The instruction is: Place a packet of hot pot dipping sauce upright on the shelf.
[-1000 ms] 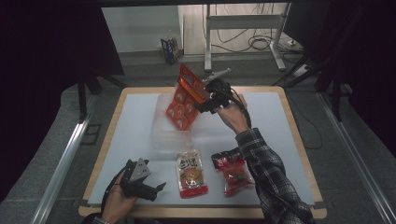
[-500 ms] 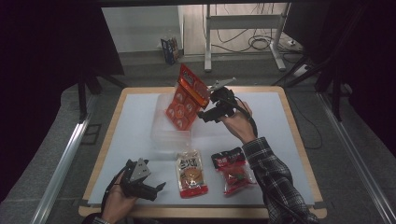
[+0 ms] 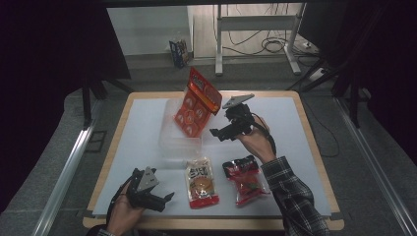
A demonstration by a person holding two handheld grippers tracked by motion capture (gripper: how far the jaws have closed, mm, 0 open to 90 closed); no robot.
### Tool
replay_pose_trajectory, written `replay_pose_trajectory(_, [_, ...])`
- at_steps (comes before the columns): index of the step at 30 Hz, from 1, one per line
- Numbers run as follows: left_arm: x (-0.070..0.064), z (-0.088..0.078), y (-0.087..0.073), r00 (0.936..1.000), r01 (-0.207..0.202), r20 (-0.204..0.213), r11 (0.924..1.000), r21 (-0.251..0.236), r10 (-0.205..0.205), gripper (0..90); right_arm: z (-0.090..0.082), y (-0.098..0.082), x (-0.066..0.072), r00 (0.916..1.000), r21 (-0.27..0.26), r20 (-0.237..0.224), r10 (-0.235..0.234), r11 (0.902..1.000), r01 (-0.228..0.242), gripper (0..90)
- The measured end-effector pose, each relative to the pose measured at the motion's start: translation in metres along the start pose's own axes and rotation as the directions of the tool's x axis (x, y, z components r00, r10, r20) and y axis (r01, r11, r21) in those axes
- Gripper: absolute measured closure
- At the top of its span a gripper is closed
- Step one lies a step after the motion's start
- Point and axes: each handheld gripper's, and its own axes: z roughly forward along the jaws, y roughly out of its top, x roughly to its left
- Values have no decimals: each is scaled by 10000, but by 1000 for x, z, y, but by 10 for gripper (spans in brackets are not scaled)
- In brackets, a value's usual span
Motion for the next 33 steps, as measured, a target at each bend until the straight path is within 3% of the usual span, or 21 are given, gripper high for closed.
replay_pose_trajectory(9, [-1, 0, 0, 10000, -54, 54, 10000, 28, 54, 0, -2, -23, 2, 9997, -35, -52, 222, 9997, -222, 0])
replay_pose_trajectory(12, [0, 0, 1, 9992, 193, 354, 9998, 18, -194, 0, -2, -35, 1, 9976, -451, -213, 662, 9967, -671, 0])
replay_pose_trajectory(20, [2, -2, 1, 9944, 694, 801, 9975, -123, -682, 4, -9, -48, -2, 9938, -584, -387, 1044, 9926, -1066, 0])
replay_pose_trajectory(33, [1, -2, 1, 9956, 569, 749, 9983, -122, -559, 8, -20, -61, 8, 9959, 67, 237, 877, 9961, -879, 4])
